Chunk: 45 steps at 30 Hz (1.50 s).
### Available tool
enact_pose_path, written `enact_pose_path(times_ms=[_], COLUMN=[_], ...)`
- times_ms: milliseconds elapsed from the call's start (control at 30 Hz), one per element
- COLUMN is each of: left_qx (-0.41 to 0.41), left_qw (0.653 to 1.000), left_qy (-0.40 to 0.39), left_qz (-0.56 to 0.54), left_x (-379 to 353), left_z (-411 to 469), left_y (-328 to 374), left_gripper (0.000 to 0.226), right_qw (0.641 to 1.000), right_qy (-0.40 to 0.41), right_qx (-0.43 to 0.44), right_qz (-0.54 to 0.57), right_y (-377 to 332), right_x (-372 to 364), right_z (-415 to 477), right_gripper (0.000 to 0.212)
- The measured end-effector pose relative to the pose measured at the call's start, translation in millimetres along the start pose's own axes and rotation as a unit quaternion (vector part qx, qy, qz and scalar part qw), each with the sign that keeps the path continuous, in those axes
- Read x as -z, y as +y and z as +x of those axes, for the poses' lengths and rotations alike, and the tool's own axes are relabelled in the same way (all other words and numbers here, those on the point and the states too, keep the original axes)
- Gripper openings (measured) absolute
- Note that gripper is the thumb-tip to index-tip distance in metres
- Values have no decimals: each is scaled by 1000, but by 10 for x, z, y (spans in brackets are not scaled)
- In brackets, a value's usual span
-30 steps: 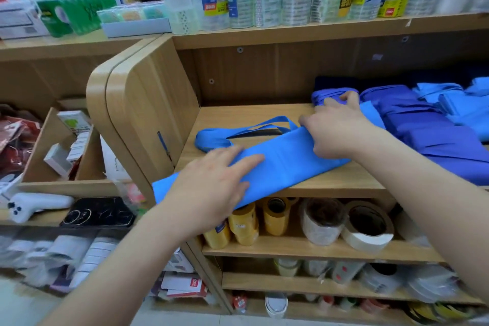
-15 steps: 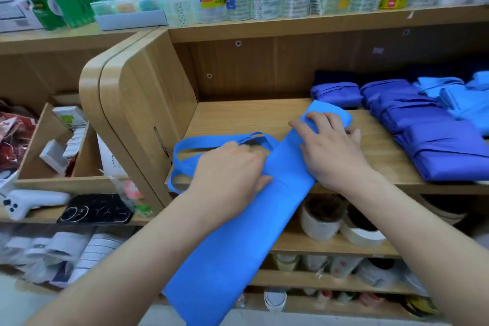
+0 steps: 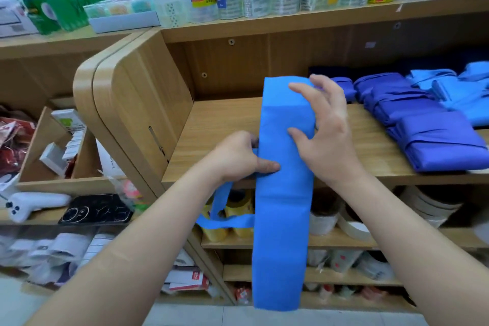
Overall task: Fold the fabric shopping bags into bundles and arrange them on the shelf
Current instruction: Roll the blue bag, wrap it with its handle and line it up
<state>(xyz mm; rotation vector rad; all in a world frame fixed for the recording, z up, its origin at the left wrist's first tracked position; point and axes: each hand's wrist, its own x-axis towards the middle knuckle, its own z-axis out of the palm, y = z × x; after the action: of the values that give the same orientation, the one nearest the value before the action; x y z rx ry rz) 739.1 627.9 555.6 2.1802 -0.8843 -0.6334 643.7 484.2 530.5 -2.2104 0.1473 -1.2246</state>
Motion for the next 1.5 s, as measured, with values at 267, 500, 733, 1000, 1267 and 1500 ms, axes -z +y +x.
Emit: enact_pose_path(times_ms=[267, 500, 733, 1000, 1267, 1500], left_qx=[-60, -56, -247, -305, -69, 20], left_qw=[955, 979, 901, 888, 979, 954], left_qy=[144, 116, 255, 88, 189, 259], left_qz=[-253, -157, 250, 331, -33, 151], left_x=[120, 128, 4, -292, -96, -127], left_z=[-106, -54, -124, -247, -54, -40], left_y=[71, -10, -268, -447, -213, -106], left_gripper=[22, 60, 81, 71, 11, 54], right_qw=[926, 935, 947, 951, 914, 945], right_qy=[-164, -140, -206, -260, -304, -214], right_qx=[-220, -259, -224, -142, -254, -209], right_qz=[260, 198, -100, -91, 90, -130], right_y=[-157, 7, 166, 387, 248, 222], right_x=[161, -20, -20, -49, 159, -10], right_z=[190, 87, 138, 136, 35, -67], right_gripper=[76, 34, 74, 4, 95, 32])
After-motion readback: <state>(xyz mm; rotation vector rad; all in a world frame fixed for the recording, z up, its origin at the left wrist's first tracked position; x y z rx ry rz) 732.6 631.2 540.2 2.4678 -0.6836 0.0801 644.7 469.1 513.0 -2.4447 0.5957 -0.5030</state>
